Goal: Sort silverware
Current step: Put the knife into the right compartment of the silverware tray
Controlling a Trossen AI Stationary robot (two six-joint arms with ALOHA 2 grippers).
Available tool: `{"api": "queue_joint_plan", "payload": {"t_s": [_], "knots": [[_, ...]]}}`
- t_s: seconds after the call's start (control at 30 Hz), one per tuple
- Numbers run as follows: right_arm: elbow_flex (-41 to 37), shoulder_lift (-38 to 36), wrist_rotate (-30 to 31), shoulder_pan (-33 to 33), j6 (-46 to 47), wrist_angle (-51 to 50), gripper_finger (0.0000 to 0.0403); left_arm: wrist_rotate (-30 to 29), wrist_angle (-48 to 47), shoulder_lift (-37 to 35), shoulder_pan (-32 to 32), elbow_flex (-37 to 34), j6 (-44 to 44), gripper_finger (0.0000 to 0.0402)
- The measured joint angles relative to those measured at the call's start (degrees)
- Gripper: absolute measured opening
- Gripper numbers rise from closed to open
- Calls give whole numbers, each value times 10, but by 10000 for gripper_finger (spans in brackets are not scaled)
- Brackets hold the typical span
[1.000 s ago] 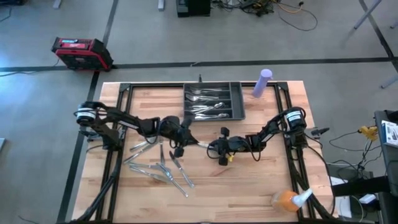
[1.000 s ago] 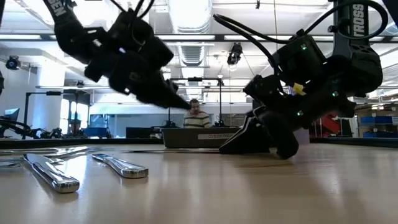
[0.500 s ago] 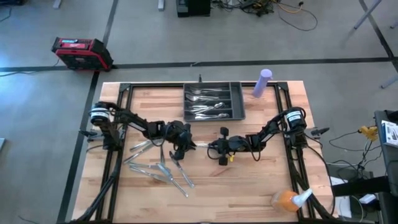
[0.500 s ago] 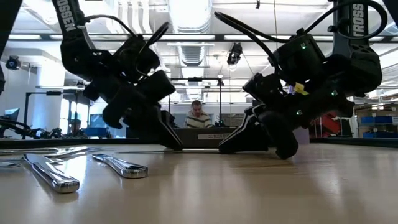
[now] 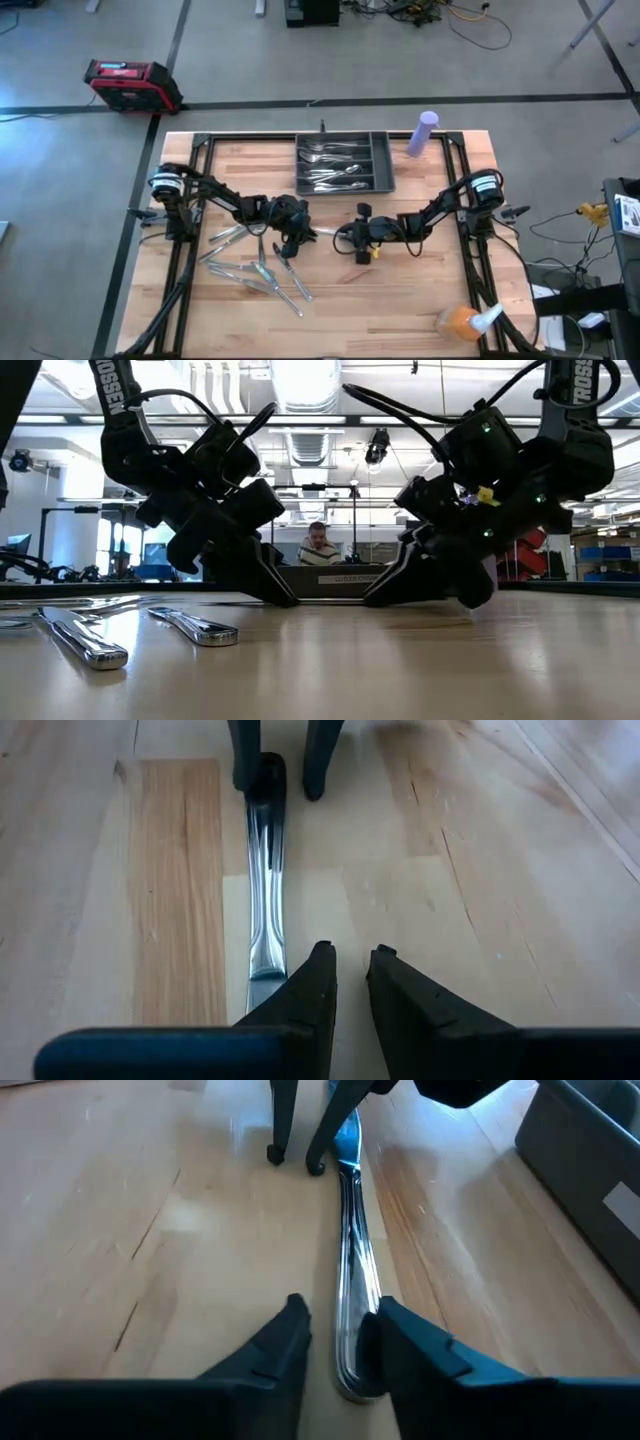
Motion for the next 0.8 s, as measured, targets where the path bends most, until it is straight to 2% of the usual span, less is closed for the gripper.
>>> {"api": "queue_joint_plan", "payload": {"t_s": [0.13, 0.3, 0.43, 0.8], "knots": [[1, 10, -16, -10, 27, 13, 150, 0, -7, -10, 0, 3, 0, 49], [2, 18, -54, -18, 59, 34, 170, -3, -19, -45, 0, 2, 1, 50], [2, 16, -57, -20, 49, 41, 168, -3, -14, -85, 1, 5, 21, 48], [2, 2, -64, -28, 30, 24, 142, -6, -25, -79, 3, 3, 36, 48]]}}
